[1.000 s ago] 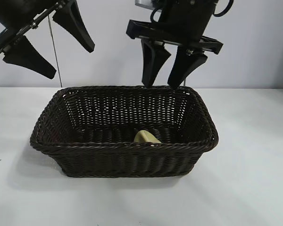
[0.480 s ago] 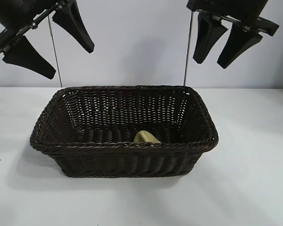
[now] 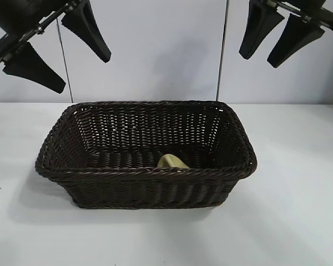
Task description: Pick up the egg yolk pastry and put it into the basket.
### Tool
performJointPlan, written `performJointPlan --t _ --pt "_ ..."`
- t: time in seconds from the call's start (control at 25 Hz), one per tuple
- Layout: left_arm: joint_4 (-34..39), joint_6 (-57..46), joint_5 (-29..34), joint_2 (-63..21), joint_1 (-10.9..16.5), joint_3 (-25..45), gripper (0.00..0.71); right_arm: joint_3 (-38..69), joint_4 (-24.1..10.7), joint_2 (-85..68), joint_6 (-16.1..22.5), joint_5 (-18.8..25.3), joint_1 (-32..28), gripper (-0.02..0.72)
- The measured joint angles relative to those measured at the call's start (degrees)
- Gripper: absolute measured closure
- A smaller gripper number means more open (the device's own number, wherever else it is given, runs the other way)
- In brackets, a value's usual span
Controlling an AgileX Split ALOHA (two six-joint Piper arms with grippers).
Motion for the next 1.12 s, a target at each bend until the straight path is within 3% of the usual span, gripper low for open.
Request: performJointPlan --t 1.12 --pt "0.0 0.0 0.0 0.0 0.0 0.0 0.114 2.6 -0.1 0.0 -0.1 0.0 0.0 0.293"
